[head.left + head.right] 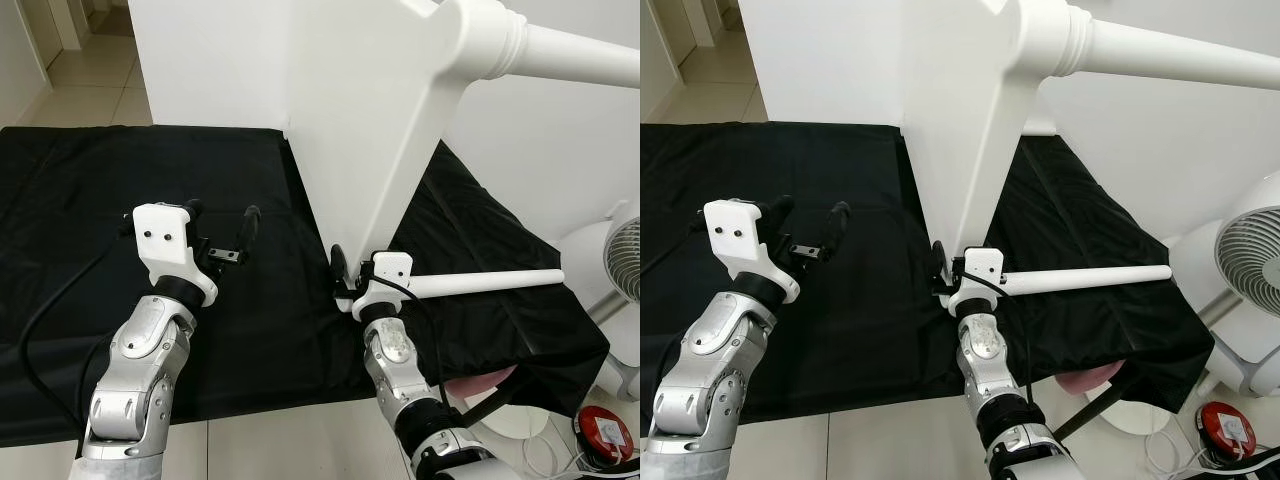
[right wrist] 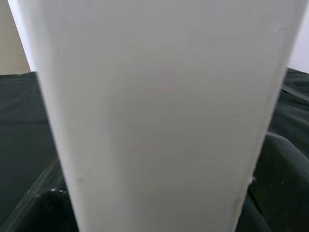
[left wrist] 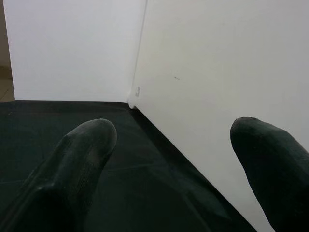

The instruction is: Building children table

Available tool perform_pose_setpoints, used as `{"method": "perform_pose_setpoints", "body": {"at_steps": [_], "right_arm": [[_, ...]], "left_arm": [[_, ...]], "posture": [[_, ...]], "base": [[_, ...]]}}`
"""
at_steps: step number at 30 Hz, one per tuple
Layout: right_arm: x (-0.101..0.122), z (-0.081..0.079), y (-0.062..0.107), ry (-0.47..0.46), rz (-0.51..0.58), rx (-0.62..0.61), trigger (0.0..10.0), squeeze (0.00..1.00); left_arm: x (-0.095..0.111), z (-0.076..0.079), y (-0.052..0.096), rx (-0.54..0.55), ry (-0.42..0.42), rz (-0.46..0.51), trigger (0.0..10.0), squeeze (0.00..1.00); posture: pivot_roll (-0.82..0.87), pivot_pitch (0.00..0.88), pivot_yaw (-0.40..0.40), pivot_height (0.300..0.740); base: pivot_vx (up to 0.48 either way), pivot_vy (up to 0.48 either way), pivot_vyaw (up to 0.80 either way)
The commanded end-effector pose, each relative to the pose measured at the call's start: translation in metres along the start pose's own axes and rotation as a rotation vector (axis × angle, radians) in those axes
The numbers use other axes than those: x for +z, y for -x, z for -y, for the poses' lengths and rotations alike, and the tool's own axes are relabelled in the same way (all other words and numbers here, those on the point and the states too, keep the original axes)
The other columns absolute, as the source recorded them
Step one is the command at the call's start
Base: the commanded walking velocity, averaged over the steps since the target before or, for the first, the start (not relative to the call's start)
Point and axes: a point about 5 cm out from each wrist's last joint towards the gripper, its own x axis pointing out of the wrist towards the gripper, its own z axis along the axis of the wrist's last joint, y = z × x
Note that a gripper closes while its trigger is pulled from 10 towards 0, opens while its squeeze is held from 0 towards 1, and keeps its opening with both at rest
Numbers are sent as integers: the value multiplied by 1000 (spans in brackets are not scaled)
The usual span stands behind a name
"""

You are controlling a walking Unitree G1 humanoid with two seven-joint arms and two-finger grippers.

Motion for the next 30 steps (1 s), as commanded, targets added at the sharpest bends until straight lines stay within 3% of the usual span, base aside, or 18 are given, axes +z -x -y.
{"method": "perform_pose_setpoints", "body": {"at_steps": [1,15,16,17,18,19,20,21,30], "right_arm": [[1,5,-1,5,-1,-5,10000,0],[3,-5,-13,-30,-47,34,10000,0],[5,-10,-17,-42,-59,59,7765,0],[5,-10,-17,-42,-59,59,7765,0],[8,-16,-23,-47,-62,79,3255,0],[12,-19,-27,-41,-63,89,4824,0],[12,-19,-27,-41,-63,89,4824,0],[15,-19,-32,-31,-61,78,10000,0],[19,-14,-46,25,-104,12,10000,0]], "left_arm": [[-3,4,-1,-17,0,-17,10000,0],[-4,9,-3,-32,5,-16,10000,0],[-4,9,-3,-33,6,-16,10000,0],[-4,9,-3,-33,6,-16,10000,0],[-3,10,-4,-32,7,-13,10000,0],[-3,10,-4,-31,8,-12,10000,0],[-3,10,-4,-31,8,-12,10000,0],[-2,10,-5,-30,8,-10,10000,0],[-1,9,-5,-21,8,-4,10000,0]], "posture": [[54,0,-72,740],[59,0,-76,740],[60,0,-75,740],[60,0,-75,740],[62,0,-75,740],[62,0,-75,740],[62,0,-75,740],[63,0,-75,740],[67,0,-77,740]], "base": [[0,0,0],[0,0,0],[0,0,0],[0,0,0],[0,0,0],[0,0,0],[0,0,0],[0,0,0],[0,0,0]]}}
